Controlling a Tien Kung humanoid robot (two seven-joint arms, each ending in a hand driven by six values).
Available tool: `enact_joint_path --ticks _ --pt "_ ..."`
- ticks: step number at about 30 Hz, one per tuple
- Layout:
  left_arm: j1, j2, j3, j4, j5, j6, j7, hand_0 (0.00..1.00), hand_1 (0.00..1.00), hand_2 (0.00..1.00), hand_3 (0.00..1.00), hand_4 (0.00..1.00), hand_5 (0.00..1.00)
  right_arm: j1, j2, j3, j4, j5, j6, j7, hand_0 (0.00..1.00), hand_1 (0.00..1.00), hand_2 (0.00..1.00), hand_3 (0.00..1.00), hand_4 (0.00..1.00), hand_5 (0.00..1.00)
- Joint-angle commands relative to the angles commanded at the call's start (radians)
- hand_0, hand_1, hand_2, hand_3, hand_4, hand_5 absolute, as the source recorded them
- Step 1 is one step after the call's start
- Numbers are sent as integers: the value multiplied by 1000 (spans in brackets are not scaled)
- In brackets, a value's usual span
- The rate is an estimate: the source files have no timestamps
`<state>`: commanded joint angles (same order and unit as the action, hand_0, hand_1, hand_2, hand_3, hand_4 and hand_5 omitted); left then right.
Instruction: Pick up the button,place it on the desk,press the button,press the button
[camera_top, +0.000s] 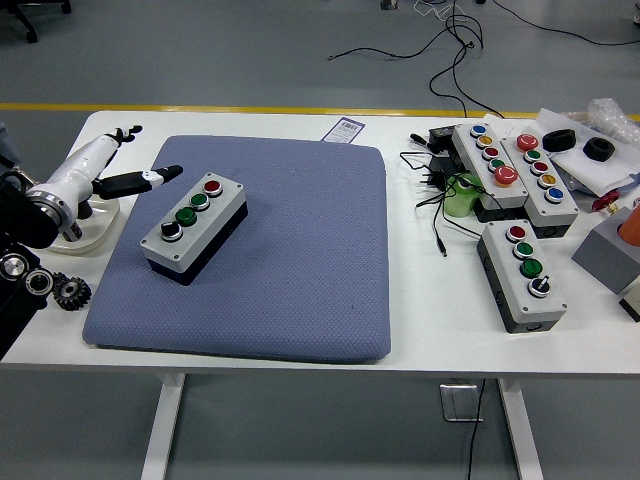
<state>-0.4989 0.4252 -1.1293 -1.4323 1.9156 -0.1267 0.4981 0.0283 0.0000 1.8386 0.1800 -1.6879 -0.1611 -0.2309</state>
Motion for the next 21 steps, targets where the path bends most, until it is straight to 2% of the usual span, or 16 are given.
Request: enact_joint_path --ticks 4,9,14,21 --pt "-19 -12 29 15 109 -24 39 998 998 998 998 997 702 4 0 -2 0 1 -2 -1 541 700 750 671 330 174" --pt "-13 -54 40 16 308 -63 103 998 998 998 998 998 706 1 0 0 0 -2 -3 0 542 699 748 670 333 178" --pt "5 -79 42 -3 304 -79 147 998 998 998 998 998 710 -3 0 2 0 -2 -3 4 533 699 748 669 336 181" --pt "15 -110 44 -18 237 -73 147 996 998 998 998 998 713 -3 0 1 0 -4 -4 7 533 700 746 668 337 182"
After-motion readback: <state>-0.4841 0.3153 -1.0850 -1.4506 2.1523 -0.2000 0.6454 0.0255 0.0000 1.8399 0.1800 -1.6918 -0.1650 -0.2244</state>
